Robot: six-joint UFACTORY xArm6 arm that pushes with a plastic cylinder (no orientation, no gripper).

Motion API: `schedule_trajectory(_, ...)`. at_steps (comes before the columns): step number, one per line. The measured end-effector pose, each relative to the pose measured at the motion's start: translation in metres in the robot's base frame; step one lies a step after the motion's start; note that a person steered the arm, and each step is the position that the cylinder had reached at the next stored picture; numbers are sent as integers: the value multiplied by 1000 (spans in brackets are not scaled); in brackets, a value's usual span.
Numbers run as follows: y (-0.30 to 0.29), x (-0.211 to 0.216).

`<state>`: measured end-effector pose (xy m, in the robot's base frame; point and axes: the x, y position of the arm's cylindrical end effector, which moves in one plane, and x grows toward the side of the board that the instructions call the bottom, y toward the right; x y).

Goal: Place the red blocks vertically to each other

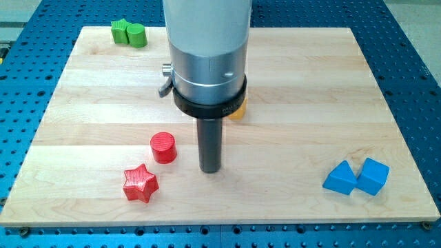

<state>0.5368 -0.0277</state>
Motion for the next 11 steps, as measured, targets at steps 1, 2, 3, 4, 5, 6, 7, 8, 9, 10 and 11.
schedule_trajectory(1,-80,-16)
schedule_trajectory(2,-58,-32)
schedule_trajectory(3,-73,-58)
schedule_trajectory(4,-4,17)
schedule_trajectory(5,-39,48)
schedule_trajectory(6,-79,46)
schedule_trajectory(7,-118,46)
schedule_trajectory(8,-72,10)
schedule_trajectory(9,-80,-39)
schedule_trajectory(10,-117,-41)
schedule_trajectory(11,-124,-62)
